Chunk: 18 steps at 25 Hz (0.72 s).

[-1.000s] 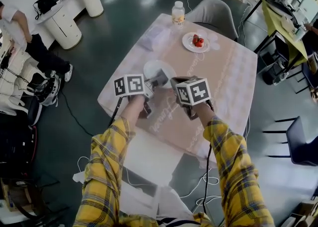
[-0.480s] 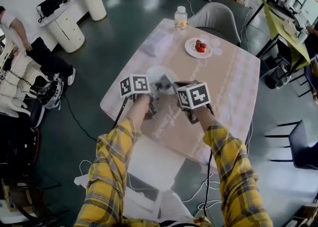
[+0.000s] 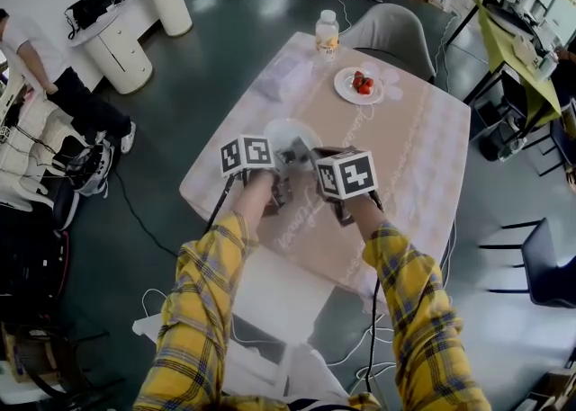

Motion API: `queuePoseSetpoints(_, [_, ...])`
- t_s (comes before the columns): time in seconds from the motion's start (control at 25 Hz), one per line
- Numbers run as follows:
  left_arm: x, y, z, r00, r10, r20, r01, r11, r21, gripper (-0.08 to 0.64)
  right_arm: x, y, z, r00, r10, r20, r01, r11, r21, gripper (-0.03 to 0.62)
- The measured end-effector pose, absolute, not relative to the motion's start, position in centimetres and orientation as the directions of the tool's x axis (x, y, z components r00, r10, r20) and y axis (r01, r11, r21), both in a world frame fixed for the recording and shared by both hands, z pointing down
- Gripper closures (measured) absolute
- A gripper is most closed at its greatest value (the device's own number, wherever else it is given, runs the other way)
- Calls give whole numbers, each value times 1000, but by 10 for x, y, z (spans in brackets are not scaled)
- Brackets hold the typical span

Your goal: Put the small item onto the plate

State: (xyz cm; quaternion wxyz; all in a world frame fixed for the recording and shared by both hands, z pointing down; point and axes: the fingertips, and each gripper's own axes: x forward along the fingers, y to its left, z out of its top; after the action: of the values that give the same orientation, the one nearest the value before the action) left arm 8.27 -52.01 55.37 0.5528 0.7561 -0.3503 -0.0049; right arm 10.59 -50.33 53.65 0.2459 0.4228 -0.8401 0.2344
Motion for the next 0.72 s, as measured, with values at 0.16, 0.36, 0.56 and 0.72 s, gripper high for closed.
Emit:
queuePoseSetpoints(0.16, [79,-525,554,739,-546,394,-552,-156,819,459,104,-503,537,-528,-594,607,-825,528,-201,597])
queuePoseSetpoints(0.36, [71,-532,553,690,-568,449,-648,-206,734,387,109,-506,537,-514,-602,611,-835,514,-195,597])
queuePoseSetpoints(0.56, [72,-530,556,644,-569,510,-734,-274,621,344,107,-504,539,-518,-594,615,-831,520,-198,597])
queuePoseSetpoints(0.72, [74,-533,553,621,-597,508,-755,-282,592,273,106,-503,542,-514,-587,625,-831,520,-195,597])
